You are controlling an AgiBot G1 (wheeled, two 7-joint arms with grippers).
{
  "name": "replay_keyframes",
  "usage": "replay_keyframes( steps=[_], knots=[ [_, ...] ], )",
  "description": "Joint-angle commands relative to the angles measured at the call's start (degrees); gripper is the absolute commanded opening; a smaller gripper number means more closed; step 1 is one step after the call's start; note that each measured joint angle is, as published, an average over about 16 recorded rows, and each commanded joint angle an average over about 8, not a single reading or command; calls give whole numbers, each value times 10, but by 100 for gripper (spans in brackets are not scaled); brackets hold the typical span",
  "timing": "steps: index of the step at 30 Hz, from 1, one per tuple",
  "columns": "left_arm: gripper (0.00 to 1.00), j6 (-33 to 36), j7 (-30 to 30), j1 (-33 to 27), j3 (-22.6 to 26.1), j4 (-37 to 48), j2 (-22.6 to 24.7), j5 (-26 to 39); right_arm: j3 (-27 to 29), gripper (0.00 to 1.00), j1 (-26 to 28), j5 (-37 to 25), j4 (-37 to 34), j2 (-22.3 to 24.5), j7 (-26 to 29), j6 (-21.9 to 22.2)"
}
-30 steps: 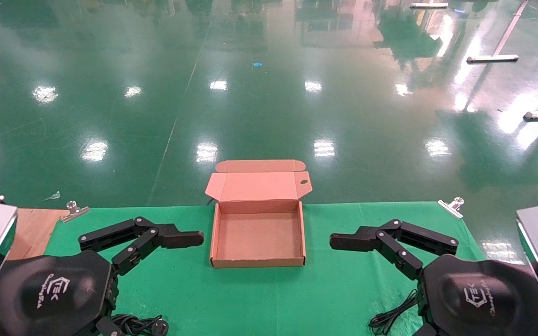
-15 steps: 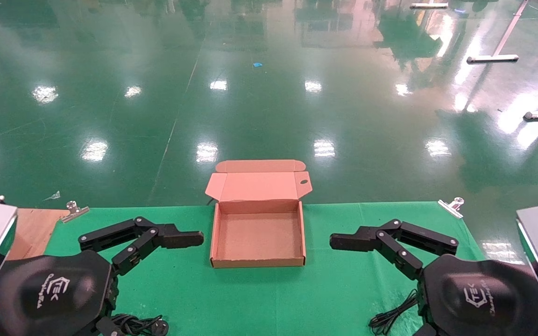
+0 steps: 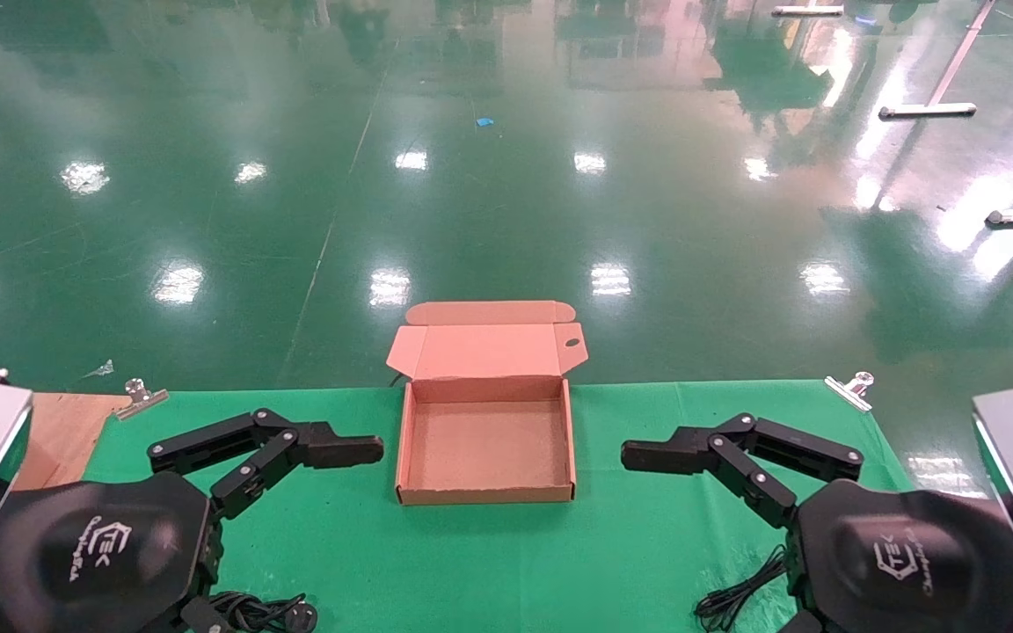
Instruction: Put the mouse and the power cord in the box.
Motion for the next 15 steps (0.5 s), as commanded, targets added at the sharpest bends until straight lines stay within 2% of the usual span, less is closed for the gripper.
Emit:
replay_keyframes(
  steps=[1, 9, 15],
  knots=[
    [100, -1, -1, 0, 1, -1, 1, 2, 0, 100, 1, -6, -1, 3, -2, 1],
    [100, 27, 30, -73, 57, 57, 15, 135, -86, 100, 83, -232, -19, -23, -74, -22],
    [100, 44, 72, -135, 109, 132, 35, 224, -139, 100, 141, -379, -69, -63, -138, -9]
  ],
)
